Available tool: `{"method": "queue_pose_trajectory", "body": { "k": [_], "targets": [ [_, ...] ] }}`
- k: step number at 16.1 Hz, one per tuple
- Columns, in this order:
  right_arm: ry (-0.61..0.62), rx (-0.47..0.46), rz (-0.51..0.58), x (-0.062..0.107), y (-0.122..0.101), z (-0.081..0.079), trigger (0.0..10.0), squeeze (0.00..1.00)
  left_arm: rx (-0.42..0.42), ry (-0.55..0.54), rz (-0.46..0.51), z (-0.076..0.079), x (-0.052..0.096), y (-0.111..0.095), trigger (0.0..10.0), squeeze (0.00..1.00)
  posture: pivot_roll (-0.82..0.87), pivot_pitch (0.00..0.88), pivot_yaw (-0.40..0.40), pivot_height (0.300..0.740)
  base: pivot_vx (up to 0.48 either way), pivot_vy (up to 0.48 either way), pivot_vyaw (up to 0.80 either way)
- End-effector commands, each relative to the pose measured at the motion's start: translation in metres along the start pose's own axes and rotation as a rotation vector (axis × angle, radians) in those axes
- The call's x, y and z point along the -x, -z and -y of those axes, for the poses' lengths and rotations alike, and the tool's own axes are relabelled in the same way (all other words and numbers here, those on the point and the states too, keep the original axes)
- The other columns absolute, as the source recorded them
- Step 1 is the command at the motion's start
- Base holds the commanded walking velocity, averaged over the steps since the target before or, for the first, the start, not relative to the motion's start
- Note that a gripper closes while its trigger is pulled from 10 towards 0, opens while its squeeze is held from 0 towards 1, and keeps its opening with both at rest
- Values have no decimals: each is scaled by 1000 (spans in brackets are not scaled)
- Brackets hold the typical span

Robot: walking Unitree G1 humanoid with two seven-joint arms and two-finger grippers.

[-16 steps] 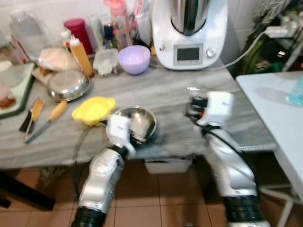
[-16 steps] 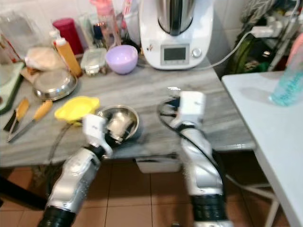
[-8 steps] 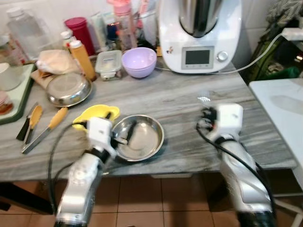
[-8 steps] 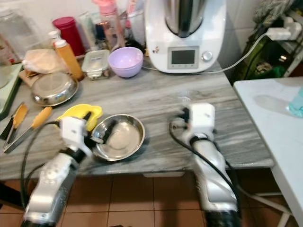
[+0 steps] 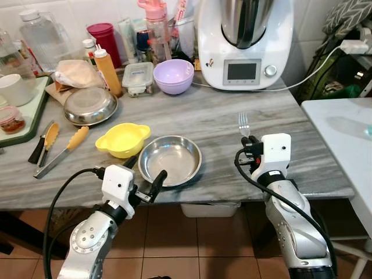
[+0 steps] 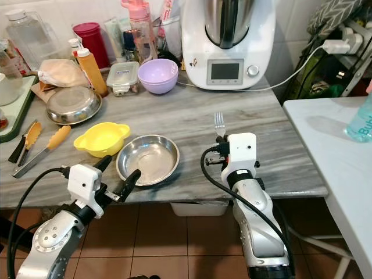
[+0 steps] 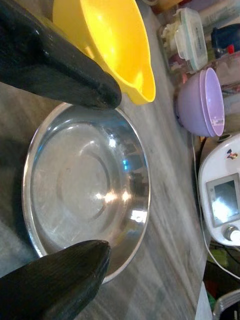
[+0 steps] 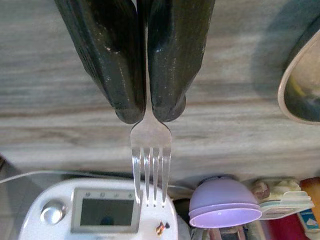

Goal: Setting the table

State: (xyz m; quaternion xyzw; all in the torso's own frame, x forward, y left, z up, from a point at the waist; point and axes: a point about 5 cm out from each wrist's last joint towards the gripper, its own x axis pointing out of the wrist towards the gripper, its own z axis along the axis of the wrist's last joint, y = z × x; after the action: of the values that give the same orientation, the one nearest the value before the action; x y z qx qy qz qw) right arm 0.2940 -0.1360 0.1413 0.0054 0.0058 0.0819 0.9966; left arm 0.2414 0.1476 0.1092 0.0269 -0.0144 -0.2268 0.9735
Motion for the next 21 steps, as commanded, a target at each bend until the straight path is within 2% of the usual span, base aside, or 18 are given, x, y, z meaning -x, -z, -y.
{"method": "queue_pose_trajectory", "body": {
  "k": [1,4,9,13,21],
  "targets": [
    [-12,-40,-7,-5,-2,-3,10000,0,-8,20,-9,1,3,-2,10000,0,-10,121,93,740,0,0,0],
    [-32,-86,-24,-10,0,-11,10000,0,-6,33,-15,1,5,-2,10000,0,-6,121,93,740,0,0,0],
    [-73,-250,-101,-22,13,-33,10000,0,3,65,-34,4,6,-2,10000,0,10,125,95,740,0,0,0],
    [-64,-300,-135,-20,22,-37,10000,0,-3,76,-53,1,10,-2,10000,0,24,129,105,740,0,0,0],
    [-44,-324,-183,-24,36,-38,10000,0,-1,82,-55,1,7,-2,10000,0,27,120,108,740,0,0,0]
  ]
}}
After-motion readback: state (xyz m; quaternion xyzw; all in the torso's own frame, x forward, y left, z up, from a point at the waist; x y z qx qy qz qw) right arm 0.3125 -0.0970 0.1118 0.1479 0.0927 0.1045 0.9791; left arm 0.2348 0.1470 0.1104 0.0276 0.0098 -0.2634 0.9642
